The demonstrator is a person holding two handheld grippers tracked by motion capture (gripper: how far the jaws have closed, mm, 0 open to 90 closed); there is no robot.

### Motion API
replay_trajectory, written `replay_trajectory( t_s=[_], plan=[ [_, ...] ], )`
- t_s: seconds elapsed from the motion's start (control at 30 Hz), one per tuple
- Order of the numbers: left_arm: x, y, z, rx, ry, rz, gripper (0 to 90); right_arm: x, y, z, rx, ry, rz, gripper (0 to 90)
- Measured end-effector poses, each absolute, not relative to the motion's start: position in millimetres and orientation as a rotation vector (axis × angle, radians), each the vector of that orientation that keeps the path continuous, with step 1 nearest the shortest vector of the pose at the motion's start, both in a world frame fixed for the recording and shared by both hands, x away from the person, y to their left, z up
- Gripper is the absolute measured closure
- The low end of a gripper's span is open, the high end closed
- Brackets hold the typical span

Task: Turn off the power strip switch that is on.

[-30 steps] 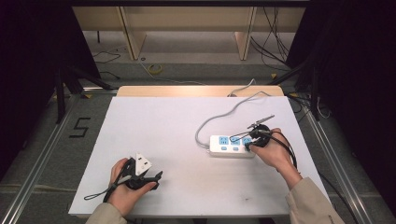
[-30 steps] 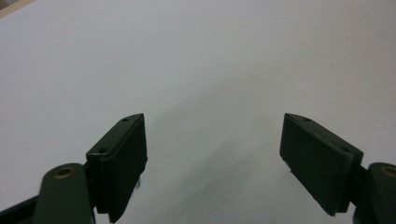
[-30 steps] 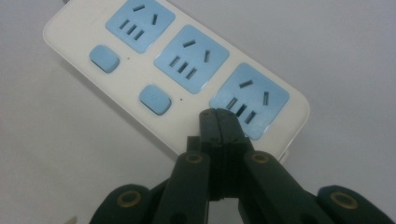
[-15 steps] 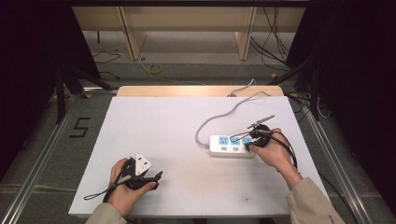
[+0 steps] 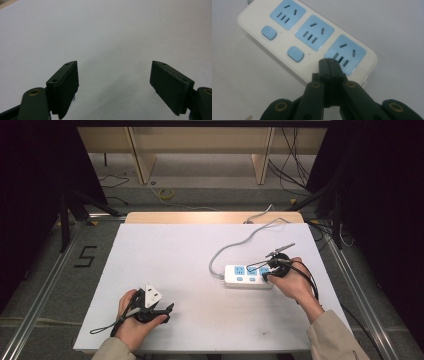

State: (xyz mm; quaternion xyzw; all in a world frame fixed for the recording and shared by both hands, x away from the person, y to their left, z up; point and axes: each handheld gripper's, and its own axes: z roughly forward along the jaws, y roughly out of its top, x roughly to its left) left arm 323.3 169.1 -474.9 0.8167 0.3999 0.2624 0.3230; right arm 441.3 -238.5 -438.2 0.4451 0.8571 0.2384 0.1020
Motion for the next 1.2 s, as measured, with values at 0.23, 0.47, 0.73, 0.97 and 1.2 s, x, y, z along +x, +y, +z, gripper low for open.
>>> replay_trajectory(
  t_s=[0.23, 0.47, 0.73, 0.97, 1.2],
  plan=[
    [323.2, 169.4, -474.8, 2.143, 1.050, 0.690, 22.9, 440.2, -237.3, -436.7, 1.309, 2.535, 0.712, 90.0],
    [323.2, 169.3, -474.9, 2.141, 1.049, 0.690, 22.9, 440.4, -237.8, -436.7, 1.313, 2.533, 0.716, 90.0],
    [323.4, 169.3, -474.9, 2.144, 1.047, 0.689, 22.9, 439.7, -239.5, -435.2, 1.318, 2.526, 0.725, 90.0],
    [322.4, 168.8, -475.2, 2.137, 1.050, 0.689, 22.9, 437.5, -240.2, -433.5, 1.306, 2.519, 0.749, 90.0],
    [322.0, 168.6, -475.0, 2.138, 1.049, 0.688, 22.8, 432.7, -241.4, -430.1, 1.290, 2.506, 0.776, 90.0]
  ],
)
